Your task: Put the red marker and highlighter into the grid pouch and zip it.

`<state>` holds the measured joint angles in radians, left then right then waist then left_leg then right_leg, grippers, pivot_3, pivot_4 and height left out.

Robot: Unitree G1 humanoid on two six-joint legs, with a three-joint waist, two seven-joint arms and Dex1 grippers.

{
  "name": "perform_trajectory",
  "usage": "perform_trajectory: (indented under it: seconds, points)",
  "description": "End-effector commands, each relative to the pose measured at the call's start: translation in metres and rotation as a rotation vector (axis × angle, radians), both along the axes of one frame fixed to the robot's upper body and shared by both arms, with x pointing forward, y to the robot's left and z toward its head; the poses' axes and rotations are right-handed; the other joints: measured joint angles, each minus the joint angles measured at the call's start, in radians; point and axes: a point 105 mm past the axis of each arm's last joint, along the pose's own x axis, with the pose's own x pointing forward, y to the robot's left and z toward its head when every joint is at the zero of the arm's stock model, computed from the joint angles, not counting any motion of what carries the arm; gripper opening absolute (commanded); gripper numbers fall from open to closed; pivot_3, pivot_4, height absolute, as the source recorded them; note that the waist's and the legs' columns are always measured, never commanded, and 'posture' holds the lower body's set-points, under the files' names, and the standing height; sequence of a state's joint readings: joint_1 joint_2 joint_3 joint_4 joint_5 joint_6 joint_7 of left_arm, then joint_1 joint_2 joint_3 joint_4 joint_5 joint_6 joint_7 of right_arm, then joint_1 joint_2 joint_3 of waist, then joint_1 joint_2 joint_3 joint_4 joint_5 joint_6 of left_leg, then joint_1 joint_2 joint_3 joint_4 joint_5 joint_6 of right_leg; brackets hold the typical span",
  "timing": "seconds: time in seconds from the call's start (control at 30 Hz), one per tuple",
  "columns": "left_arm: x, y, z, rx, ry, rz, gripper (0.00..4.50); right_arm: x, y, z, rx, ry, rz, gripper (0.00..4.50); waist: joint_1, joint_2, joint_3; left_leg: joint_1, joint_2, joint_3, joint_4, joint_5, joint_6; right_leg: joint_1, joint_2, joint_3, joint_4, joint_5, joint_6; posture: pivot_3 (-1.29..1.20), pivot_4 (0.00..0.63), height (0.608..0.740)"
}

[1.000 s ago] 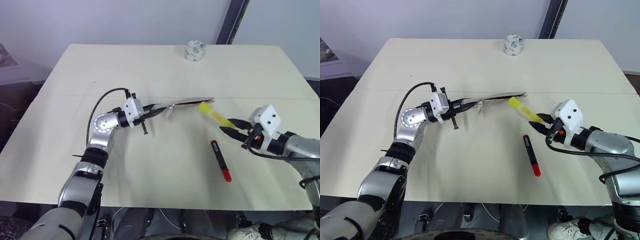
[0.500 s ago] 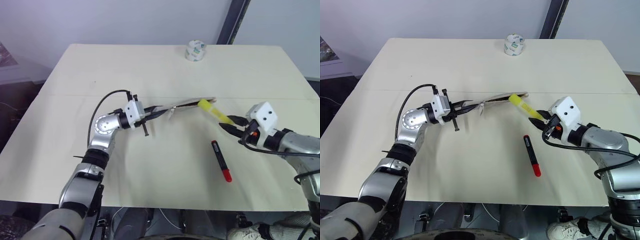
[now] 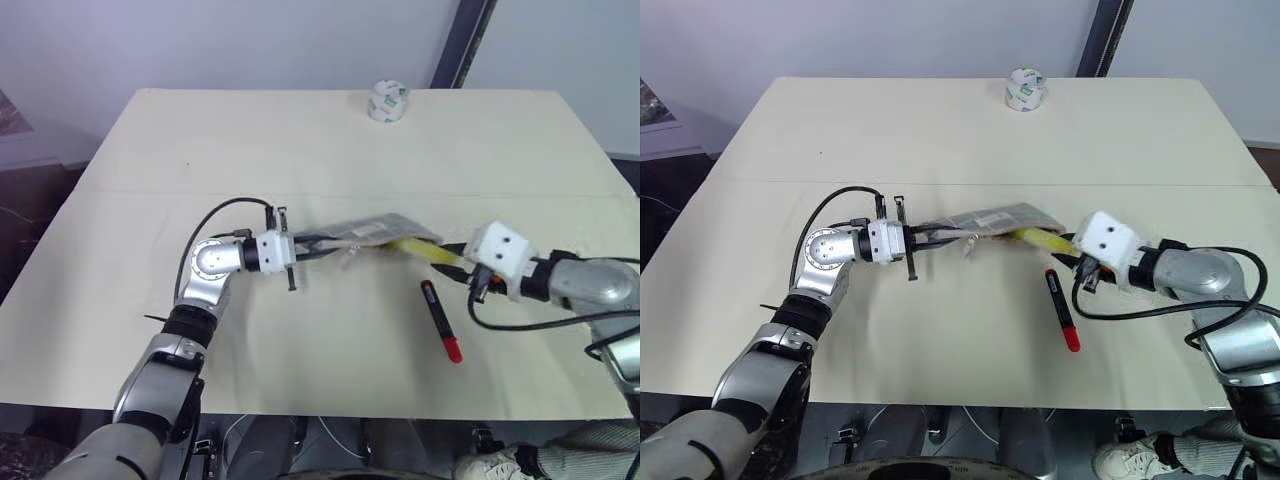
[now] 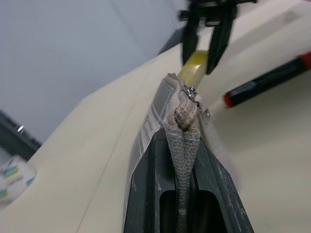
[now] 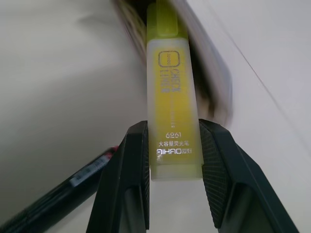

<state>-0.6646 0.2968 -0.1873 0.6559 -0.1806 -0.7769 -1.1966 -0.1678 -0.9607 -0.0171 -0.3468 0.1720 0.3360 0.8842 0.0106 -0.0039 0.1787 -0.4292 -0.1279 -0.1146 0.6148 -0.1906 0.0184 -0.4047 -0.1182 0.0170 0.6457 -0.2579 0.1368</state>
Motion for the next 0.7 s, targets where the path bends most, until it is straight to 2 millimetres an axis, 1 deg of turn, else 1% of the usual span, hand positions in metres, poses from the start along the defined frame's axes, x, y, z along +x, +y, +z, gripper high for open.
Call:
perform_trajectory:
  seconds: [0.03,0.1,0.2,0.27,0.33,0.37,0.43,0.5,0.53,0.67,0.7]
  points:
    - [-0.004,-0.001,0.013,-0.007,-0.062,-0.050,0.00,0.003,0.015,0.010,-0.060,-0.084,0.096,0.89,0.000,0.000,0.000,0.000,0.000,0.000,0.000,0.000,0.000,0.000,0.000,0.000,0.000,0.000,0.000,0.00,0.150,0.740]
    - [-0.005,-0.002,0.016,-0.021,-0.056,-0.066,0.00,0.005,0.027,0.013,-0.061,-0.132,0.152,0.89,0.001,0.000,0.000,0.000,0.000,0.000,0.000,0.000,0.000,0.000,0.000,0.000,0.000,0.000,0.000,0.00,0.150,0.740]
    - [-0.007,-0.004,0.018,-0.034,-0.057,-0.088,0.00,0.007,0.040,0.013,-0.092,-0.209,0.222,0.89,0.001,0.000,0.000,0.000,0.000,0.000,0.000,0.000,0.000,0.000,0.000,0.000,0.000,0.000,0.000,0.00,0.150,0.740]
    - [-0.007,-0.004,0.020,-0.045,-0.055,-0.091,0.00,0.008,0.051,0.014,-0.082,-0.253,0.260,0.89,0.002,0.000,0.000,0.000,0.000,0.000,0.000,0.000,0.000,-0.001,0.000,0.000,0.000,0.000,0.000,0.00,0.150,0.740]
    - [-0.007,-0.004,0.021,-0.051,-0.053,-0.091,0.00,0.012,0.055,0.014,-0.104,-0.309,0.268,0.89,0.001,0.000,0.000,0.000,0.000,0.000,0.000,0.000,0.000,0.000,0.000,0.000,0.000,0.000,0.000,0.00,0.150,0.740]
    - [-0.007,-0.003,0.021,-0.053,-0.051,-0.088,0.00,0.014,0.054,0.013,-0.113,-0.321,0.261,0.89,0.001,0.000,0.000,0.000,-0.001,0.000,0.000,0.000,0.000,0.000,0.000,0.000,0.000,0.000,0.000,0.00,0.150,0.740]
    - [-0.006,-0.002,0.022,-0.060,-0.048,-0.081,0.00,0.014,0.053,0.013,-0.070,-0.285,0.247,0.89,0.002,0.000,0.000,0.000,-0.001,0.000,0.000,0.000,0.000,0.000,0.000,0.000,0.000,0.000,0.000,0.00,0.150,0.740]
    - [-0.004,-0.001,0.024,-0.073,-0.040,-0.070,0.00,0.011,0.052,0.018,-0.034,-0.278,0.251,1.92,0.002,0.000,0.000,0.000,-0.001,-0.001,0.000,0.000,0.000,0.000,0.000,0.000,0.000,0.000,0.000,0.00,0.150,0.740]
    - [-0.003,0.000,0.024,-0.077,-0.037,-0.065,0.00,0.011,0.053,0.020,-0.020,-0.284,0.248,2.31,0.001,0.000,0.000,0.000,-0.001,-0.001,0.000,0.000,0.000,0.000,0.000,0.000,0.000,0.000,0.000,0.00,0.150,0.740]
    - [0.000,0.003,0.020,-0.072,-0.028,-0.036,0.00,0.008,0.051,0.034,0.067,-0.317,0.192,4.40,0.002,0.000,0.000,0.000,0.000,-0.001,0.000,0.000,0.000,0.000,0.000,0.000,0.000,0.000,0.000,0.00,0.150,0.740]
    - [0.001,0.004,0.019,-0.071,-0.025,-0.023,0.00,0.002,0.050,0.037,0.133,-0.270,0.173,4.46,0.002,0.000,0.000,0.000,0.000,-0.001,0.000,0.000,0.000,0.000,0.000,0.000,0.000,0.000,0.000,0.00,0.150,0.740]
